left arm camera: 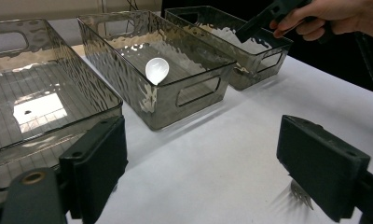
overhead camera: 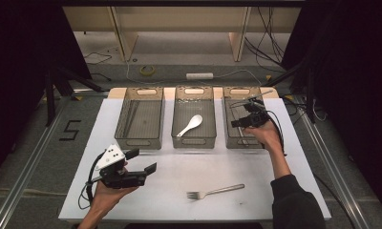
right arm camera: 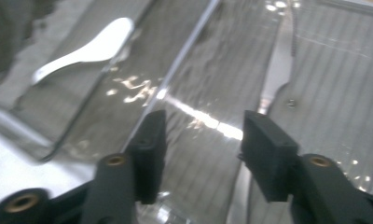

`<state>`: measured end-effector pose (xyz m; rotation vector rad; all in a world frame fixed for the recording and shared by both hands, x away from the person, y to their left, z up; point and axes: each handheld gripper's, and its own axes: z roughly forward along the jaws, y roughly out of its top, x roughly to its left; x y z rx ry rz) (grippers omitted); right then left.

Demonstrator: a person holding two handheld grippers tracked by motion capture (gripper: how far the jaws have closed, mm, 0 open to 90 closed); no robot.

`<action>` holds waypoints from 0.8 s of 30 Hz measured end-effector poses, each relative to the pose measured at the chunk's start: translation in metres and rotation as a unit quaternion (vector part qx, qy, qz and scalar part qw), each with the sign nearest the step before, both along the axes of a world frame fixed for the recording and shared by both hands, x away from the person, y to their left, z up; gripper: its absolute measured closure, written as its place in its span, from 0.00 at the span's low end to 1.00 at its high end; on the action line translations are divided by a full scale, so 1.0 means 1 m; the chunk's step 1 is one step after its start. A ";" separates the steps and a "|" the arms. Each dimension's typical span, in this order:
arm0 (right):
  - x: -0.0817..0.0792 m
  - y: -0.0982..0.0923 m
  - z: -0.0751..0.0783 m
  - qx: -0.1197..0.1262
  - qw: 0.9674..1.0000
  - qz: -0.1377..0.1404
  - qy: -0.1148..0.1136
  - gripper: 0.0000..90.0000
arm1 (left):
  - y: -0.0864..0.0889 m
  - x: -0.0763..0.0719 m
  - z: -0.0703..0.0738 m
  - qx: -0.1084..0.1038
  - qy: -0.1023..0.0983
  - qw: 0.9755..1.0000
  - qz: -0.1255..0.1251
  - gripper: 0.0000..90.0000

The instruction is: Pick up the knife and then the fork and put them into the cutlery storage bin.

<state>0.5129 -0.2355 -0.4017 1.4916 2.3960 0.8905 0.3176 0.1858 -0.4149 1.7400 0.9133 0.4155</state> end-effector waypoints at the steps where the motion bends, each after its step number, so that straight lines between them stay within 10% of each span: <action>1: -0.003 0.001 0.002 0.003 1.000 0.011 0.002 0.48 | 0.000 0.000 0.000 0.001 0.001 1.000 0.000 0.17; 9: -0.040 0.014 0.026 0.004 0.995 0.091 -0.037 0.36 | 0.000 0.000 0.000 0.002 0.000 1.000 -0.001 0.17; 17: -0.089 0.036 0.040 -0.005 0.978 0.202 -0.050 0.33 | 0.000 0.000 0.000 0.003 0.000 1.000 0.001 0.17; 24: -0.113 0.046 0.028 -0.016 0.971 0.236 -0.042 0.31 | 0.000 0.000 0.000 0.002 0.000 1.000 0.001 0.17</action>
